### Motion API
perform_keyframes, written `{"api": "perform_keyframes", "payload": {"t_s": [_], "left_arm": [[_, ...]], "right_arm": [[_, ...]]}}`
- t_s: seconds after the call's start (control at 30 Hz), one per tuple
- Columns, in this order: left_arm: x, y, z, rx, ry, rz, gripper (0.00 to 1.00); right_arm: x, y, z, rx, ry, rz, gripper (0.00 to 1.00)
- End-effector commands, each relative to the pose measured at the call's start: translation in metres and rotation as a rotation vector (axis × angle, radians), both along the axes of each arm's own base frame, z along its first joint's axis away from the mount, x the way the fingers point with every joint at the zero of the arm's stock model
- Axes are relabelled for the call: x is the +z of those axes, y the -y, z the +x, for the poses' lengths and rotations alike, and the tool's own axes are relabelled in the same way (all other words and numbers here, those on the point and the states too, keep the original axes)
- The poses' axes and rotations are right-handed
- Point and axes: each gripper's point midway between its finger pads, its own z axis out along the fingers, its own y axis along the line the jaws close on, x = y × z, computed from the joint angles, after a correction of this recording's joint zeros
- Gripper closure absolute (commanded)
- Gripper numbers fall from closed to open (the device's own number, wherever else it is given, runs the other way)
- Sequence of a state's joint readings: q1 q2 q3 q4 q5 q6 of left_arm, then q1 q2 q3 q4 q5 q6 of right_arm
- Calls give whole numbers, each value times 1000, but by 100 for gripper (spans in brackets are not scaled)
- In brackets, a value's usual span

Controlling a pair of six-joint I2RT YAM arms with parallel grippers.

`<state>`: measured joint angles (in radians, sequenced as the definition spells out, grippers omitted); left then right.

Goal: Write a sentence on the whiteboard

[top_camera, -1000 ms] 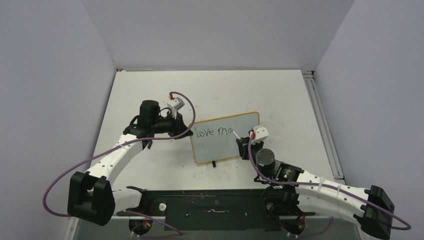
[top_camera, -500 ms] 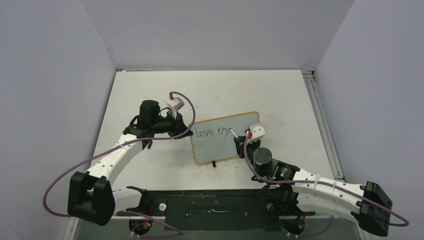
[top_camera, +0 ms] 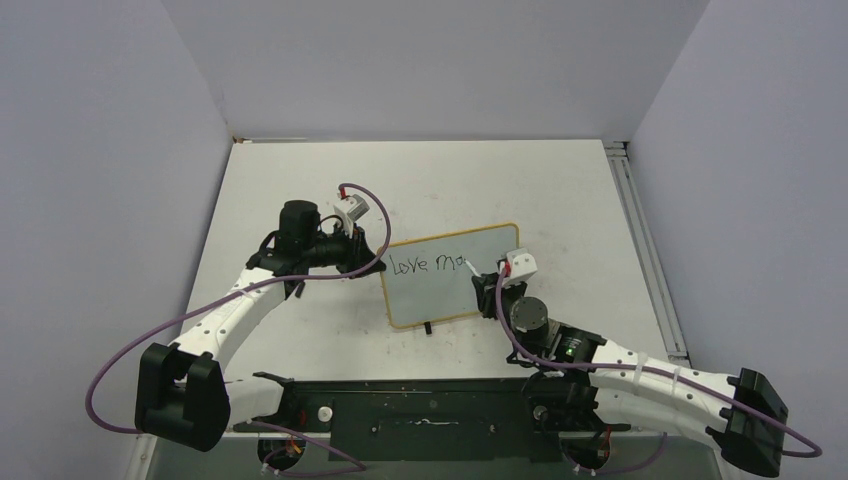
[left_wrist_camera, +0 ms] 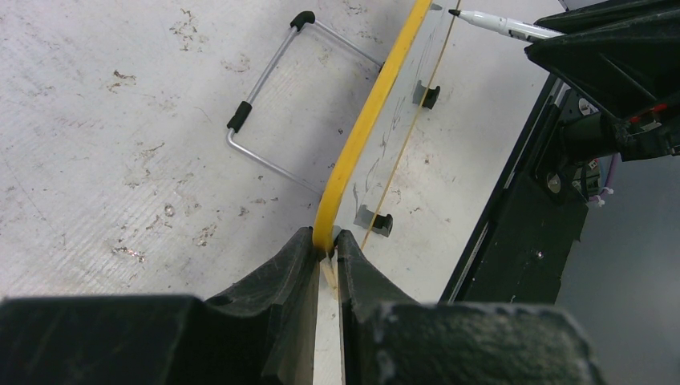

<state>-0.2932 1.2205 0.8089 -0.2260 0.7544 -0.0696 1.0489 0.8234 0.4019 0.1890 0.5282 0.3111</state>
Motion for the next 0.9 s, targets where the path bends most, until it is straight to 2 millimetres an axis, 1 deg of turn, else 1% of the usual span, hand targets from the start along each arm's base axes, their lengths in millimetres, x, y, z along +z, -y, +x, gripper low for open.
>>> {"api": "perform_keyframes", "payload": {"t_s": [0.0, 0.17, 0.43, 0.5, 0.7, 0.87], "left_arm": [[13, -1, 5, 7, 45, 7, 100], [14, -1, 5, 7, 47, 6, 100], [14, -1, 5, 7, 49, 5, 100], [14, -1, 5, 8, 50, 6, 100], [15, -2, 5, 9, 52, 6, 100], [15, -2, 5, 8, 53, 5, 100]], "right_arm": [[0, 6, -2, -33, -8, 25, 95], [-8, 3, -4, -19, -27, 13, 95], [0, 3, -4, -18, -8, 27, 95], [3, 1, -4, -12, -1, 34, 95], [24, -2, 0, -7, 55, 53, 95], [29, -9, 6, -3, 83, 30, 95]]}}
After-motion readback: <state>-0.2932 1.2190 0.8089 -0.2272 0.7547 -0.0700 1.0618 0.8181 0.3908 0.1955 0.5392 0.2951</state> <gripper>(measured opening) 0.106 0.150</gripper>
